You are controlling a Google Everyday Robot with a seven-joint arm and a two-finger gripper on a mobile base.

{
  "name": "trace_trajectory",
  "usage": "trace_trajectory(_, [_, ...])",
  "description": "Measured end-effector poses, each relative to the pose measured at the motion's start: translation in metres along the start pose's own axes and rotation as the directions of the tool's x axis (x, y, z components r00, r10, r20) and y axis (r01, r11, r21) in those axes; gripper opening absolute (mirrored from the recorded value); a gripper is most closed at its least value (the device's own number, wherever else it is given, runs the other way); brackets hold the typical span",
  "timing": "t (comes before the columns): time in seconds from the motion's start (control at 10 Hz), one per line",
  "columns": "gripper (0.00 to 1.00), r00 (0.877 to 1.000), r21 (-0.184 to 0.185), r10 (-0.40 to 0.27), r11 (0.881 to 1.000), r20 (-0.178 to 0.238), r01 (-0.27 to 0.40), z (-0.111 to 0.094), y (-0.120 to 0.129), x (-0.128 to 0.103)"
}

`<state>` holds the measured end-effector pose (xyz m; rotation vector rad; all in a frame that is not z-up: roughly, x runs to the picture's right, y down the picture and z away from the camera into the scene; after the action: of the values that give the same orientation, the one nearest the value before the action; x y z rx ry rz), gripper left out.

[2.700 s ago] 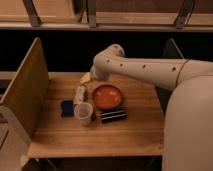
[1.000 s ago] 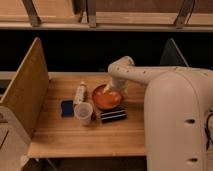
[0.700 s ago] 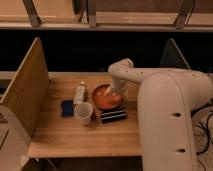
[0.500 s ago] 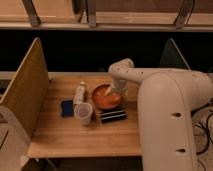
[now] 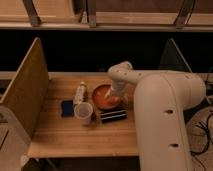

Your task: Drag the ceramic bowl in a circle

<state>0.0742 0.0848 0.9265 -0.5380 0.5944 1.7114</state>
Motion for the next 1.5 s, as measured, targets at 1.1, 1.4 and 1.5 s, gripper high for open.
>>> trace_trajectory(1.1, [0.0, 0.999, 0.058, 0.039, 0.998, 0.006, -0.039, 0.007, -0.032, 0.0])
trace_trajectory(1.4, [0.0, 0.999, 0.055, 0.049, 0.997, 0.018, -0.05, 0.007, -0.038, -0.012])
trace_trajectory(1.5, [0.0, 0.998, 0.048, 0.041, 0.998, 0.039, -0.043, 0.004, -0.034, -0.022])
